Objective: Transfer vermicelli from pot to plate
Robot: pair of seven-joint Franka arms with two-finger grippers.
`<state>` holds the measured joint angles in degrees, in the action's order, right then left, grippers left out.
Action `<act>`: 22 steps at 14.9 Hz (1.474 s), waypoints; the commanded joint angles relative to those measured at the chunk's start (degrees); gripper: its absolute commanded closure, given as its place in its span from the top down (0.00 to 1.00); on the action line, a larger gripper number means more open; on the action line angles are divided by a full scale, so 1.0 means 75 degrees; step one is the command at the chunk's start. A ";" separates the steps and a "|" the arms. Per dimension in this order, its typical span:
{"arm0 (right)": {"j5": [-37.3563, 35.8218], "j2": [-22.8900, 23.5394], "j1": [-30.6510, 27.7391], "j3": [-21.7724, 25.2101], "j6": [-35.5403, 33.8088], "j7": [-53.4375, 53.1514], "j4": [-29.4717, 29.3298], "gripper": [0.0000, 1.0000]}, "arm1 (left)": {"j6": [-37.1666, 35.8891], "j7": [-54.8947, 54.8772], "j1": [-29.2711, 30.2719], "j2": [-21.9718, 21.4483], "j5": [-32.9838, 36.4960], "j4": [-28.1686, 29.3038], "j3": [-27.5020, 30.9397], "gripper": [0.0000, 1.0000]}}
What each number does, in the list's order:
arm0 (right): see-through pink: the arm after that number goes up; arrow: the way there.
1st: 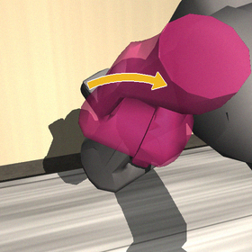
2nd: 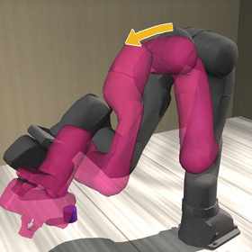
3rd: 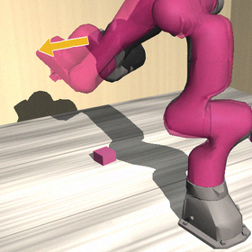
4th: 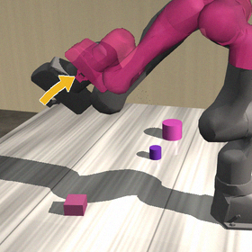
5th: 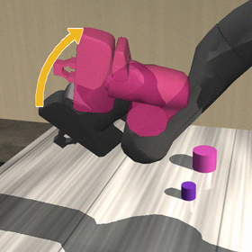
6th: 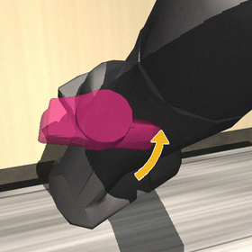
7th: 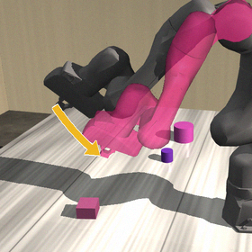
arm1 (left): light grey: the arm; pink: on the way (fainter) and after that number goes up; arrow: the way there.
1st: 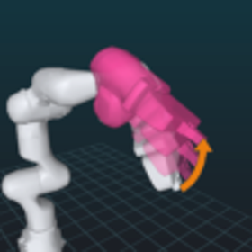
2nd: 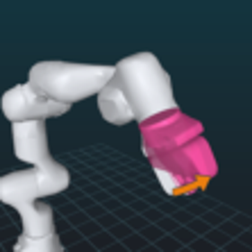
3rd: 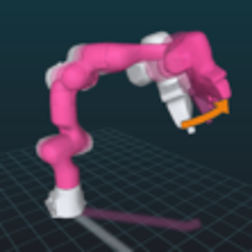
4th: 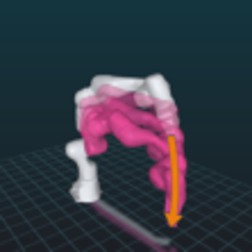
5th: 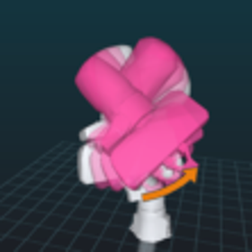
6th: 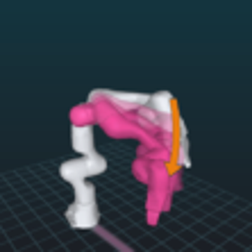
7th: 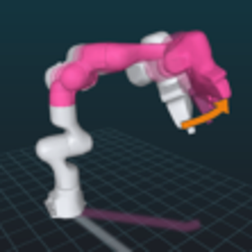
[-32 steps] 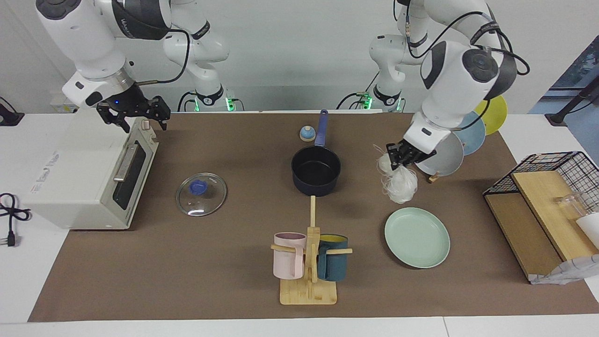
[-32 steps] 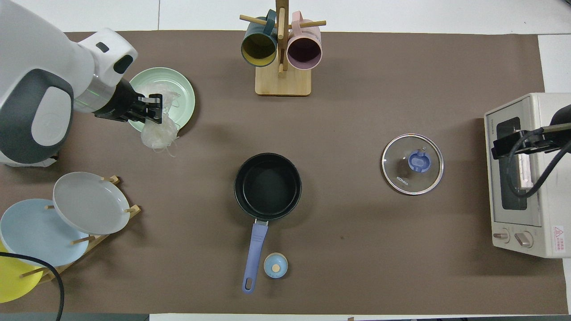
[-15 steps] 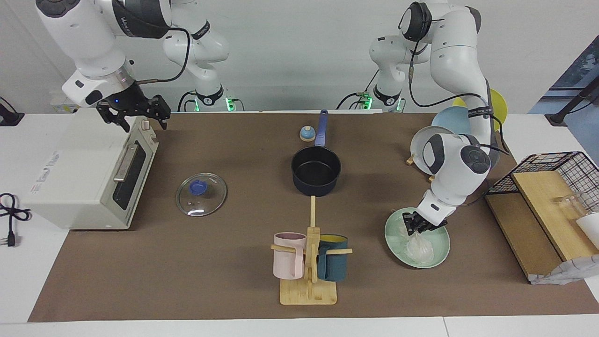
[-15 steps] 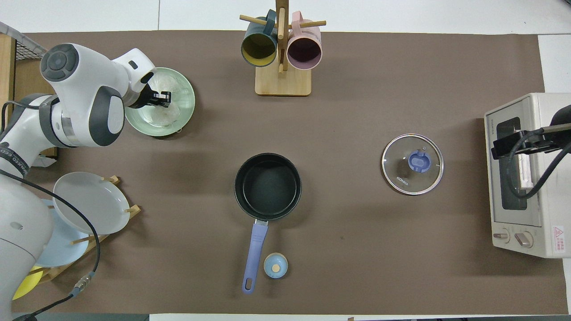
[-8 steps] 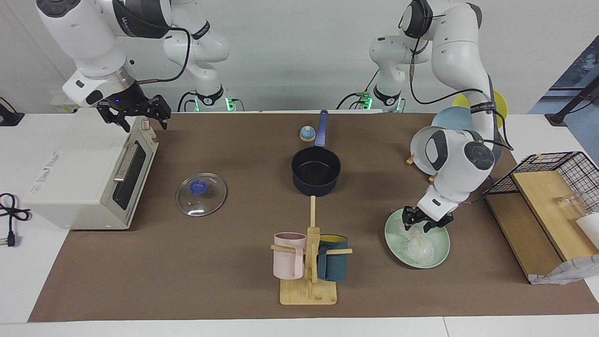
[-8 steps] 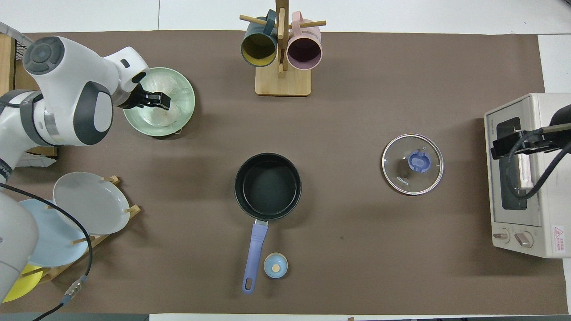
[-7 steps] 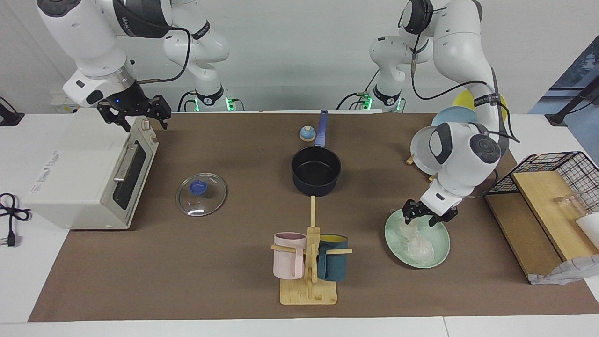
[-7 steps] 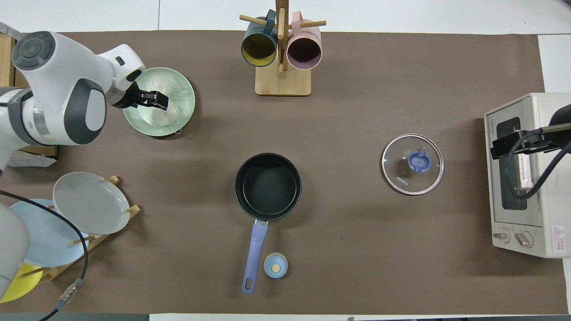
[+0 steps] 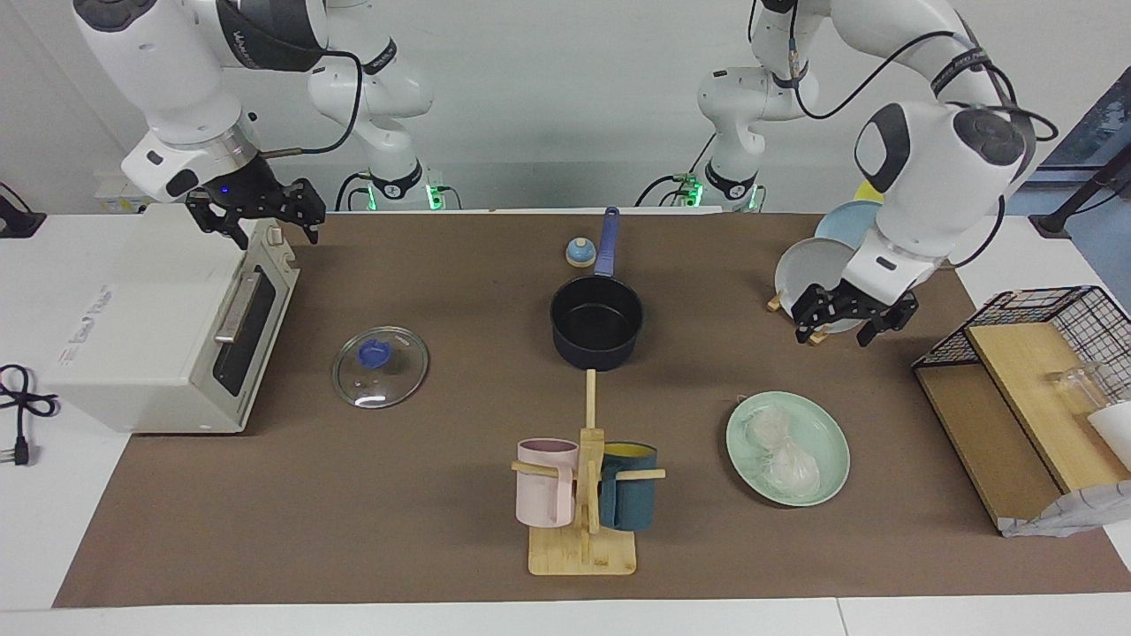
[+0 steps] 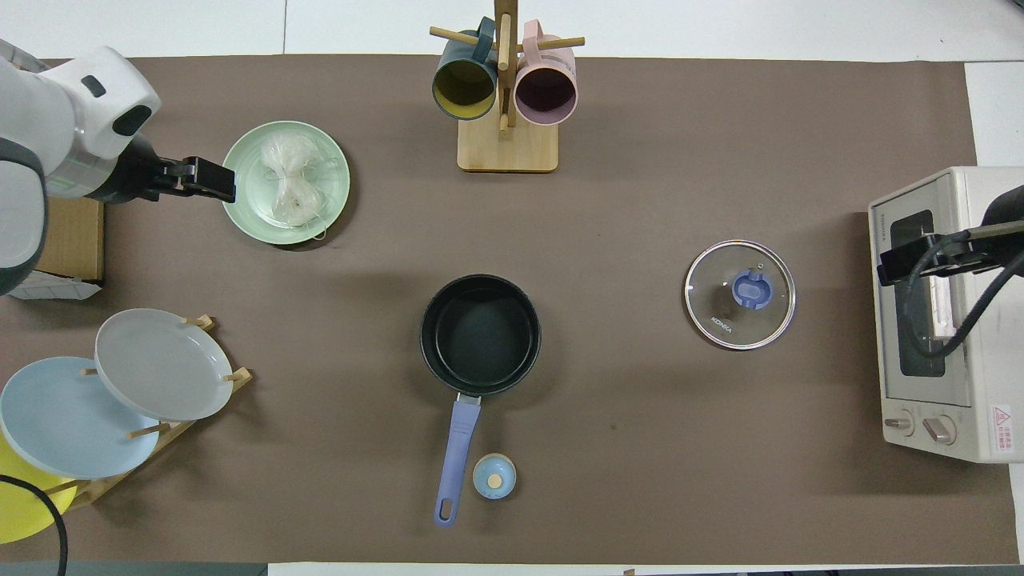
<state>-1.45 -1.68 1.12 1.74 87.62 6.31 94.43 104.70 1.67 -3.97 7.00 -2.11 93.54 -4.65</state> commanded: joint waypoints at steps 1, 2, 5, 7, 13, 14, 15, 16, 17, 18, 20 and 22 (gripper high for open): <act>0.0017 -0.0057 -0.0055 -0.0079 -0.0058 -0.0091 -0.0029 1.00 | -0.0691 0.0187 0.0048 -0.0756 0.0247 0.0254 -0.0036 1.00; 0.0017 -0.0045 -0.0055 -0.0079 -0.0058 -0.0080 -0.0029 1.00 | -0.1054 0.0164 0.0048 -0.1013 0.0247 0.0266 -0.0036 1.00; -0.0006 -0.0045 -0.0055 -0.0091 -0.0070 -0.0079 -0.0040 1.00 | -0.1747 0.0187 0.0060 -0.1425 0.0247 0.0266 -0.0036 1.00; -0.0007 -0.0057 -0.0043 -0.0091 -0.0058 -0.0091 -0.0029 1.00 | -0.2087 0.0211 0.0037 -0.1578 0.0247 0.0312 -0.0036 1.00; -0.0042 -0.0080 -0.0043 -0.0114 -0.0210 -0.0079 -0.0087 1.00 | -0.2416 0.0257 0.0060 -0.1450 0.0235 0.0116 -0.0001 1.00; -0.0042 -0.0104 -0.0043 -0.0115 -0.0222 -0.0068 -0.0087 1.00 | -0.2661 0.0257 0.0060 -0.1299 0.0235 -0.0200 0.0000 1.00; -0.0053 -0.0116 -0.0043 -0.0126 -0.0245 -0.0068 -0.0087 1.00 | -0.2942 0.0257 0.0072 -0.1169 0.0235 -0.0620 0.0000 1.00; -0.0042 -0.0116 -0.0055 -0.0103 -0.0245 -0.0068 -0.0087 1.00 | -0.3130 0.0257 0.0072 -0.1075 0.0235 -0.0891 0.0000 1.00; -0.0030 -0.0116 -0.0055 -0.0103 -0.0245 -0.0068 -0.0087 1.00 | -0.3155 0.0257 0.0072 -0.1063 0.0223 -0.0917 0.0000 1.00; -0.0007 -0.0116 -0.0055 -0.0103 -0.0245 -0.0068 -0.0087 1.00 | -0.3121 0.0257 0.0072 -0.1074 0.0212 -0.0871 0.0000 1.00; 0.0017 -0.0116 -0.0055 -0.0103 -0.0269 -0.0068 -0.0087 1.00 | -0.3062 0.0269 0.0072 -0.1121 0.0200 -0.0719 0.0000 1.00; 0.0017 -0.0116 -0.0043 -0.0114 -0.0281 -0.0068 -0.0087 1.00 | -0.3085 0.0269 0.0072 -0.1121 0.0200 -0.0718 0.0000 1.00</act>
<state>-1.45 -2.17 1.13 1.39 86.93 6.31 94.19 83.02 3.03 -3.95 -2.14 -1.58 89.26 -4.29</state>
